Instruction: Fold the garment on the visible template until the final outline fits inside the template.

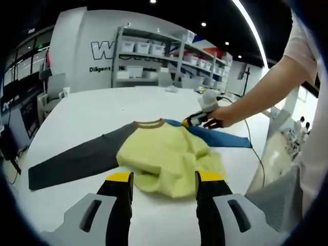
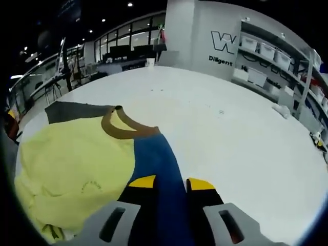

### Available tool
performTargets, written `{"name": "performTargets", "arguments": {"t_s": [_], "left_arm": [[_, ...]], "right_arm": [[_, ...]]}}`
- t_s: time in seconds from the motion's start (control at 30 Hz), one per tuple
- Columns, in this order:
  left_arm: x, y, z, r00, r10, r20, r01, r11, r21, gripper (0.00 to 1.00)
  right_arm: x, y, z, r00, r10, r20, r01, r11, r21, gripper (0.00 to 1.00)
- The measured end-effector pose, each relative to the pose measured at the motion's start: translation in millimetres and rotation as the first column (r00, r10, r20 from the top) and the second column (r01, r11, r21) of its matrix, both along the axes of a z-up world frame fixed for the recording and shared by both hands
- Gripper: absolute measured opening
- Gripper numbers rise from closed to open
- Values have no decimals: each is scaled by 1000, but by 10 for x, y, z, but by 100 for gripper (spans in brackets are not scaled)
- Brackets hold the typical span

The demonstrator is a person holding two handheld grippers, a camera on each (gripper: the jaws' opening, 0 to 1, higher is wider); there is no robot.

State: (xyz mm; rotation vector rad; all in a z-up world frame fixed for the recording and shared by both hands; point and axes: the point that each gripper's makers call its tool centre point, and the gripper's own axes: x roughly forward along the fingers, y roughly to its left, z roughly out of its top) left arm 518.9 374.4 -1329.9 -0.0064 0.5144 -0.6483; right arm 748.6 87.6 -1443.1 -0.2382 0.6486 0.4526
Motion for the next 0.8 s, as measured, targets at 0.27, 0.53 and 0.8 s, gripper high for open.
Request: {"name": "performTargets", "arguments": {"t_s": [0.27,0.53,0.8], "left_arm": [[119,-22,-29,1000,-10,-4,10,1000,3,45],[194,-117,-126,999,-37,-17,38,999,11,45],[226,-127,-161,999,-44,-25,44,999,8,45]], "right_arm": [[120,-8,12,1000,20,12,-20,1000,-7,18],[252,0,20,999,46,25,-45,998,-36,17],[293,70,123,998,51,26,-51,998,-34,21]]}}
